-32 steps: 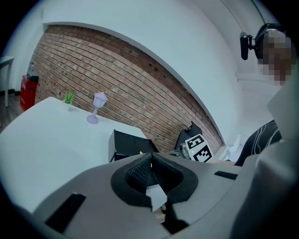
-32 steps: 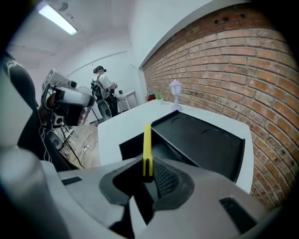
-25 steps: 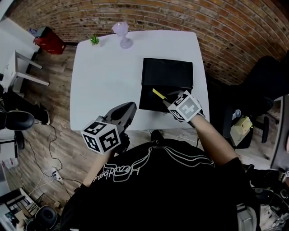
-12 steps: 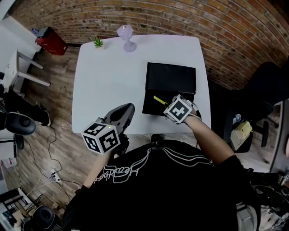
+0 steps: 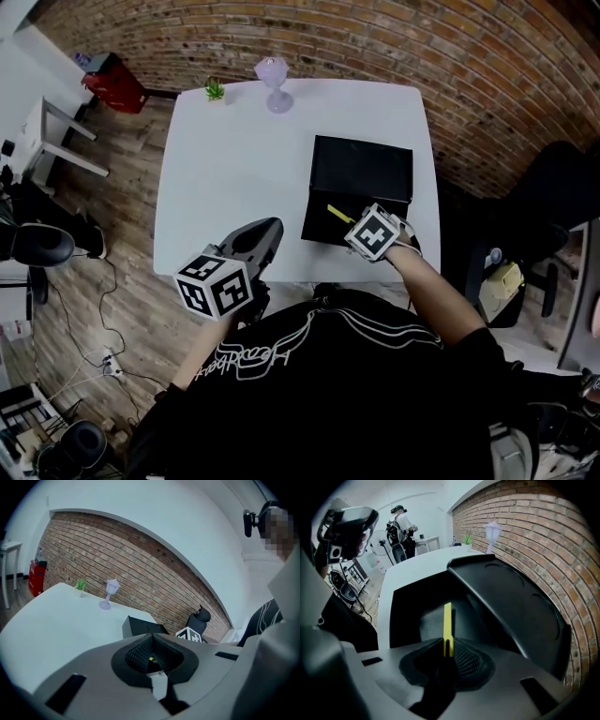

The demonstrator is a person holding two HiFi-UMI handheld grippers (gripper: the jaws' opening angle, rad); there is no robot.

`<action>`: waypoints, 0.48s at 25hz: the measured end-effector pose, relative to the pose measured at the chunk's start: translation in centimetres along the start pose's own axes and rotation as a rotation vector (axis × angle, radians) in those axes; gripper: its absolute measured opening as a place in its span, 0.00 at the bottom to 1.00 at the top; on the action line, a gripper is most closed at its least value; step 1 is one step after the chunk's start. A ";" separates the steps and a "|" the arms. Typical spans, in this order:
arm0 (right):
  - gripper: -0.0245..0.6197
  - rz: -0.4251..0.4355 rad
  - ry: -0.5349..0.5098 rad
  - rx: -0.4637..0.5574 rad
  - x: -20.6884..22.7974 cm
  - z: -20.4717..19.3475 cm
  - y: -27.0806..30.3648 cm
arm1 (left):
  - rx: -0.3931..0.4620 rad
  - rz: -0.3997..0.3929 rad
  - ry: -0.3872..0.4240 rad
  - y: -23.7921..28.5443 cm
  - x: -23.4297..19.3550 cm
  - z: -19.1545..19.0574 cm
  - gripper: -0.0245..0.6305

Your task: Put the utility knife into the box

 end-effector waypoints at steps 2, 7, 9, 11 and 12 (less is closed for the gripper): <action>0.15 0.008 0.014 0.016 -0.1 0.1 0.0 | 0.000 0.004 0.002 -0.2 0.0 0.0 0.09; 0.21 0.013 0.038 0.117 -0.2 0.8 -0.9 | -0.007 0.009 0.009 -0.8 0.4 -0.4 0.09; 0.24 0.011 0.054 0.136 -0.4 0.7 -1.7 | -0.006 0.009 0.013 -1.2 0.5 -0.6 0.09; 0.28 0.007 0.074 0.176 -0.7 0.7 -2.8 | -0.005 0.004 0.014 -1.5 0.7 -0.7 0.09; 0.30 0.005 0.089 0.209 -1.0 0.8 -3.5 | -0.006 0.000 0.015 -1.5 0.9 -0.8 0.09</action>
Point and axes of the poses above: the fingertips, and each gripper's own axes: y forward along the fingers, x to its right, z out of its top, the point moved 6 cm from there along -y, backward along the fingers, and after that the axes turned 15 degrees about -y, right-handed, at the moved point
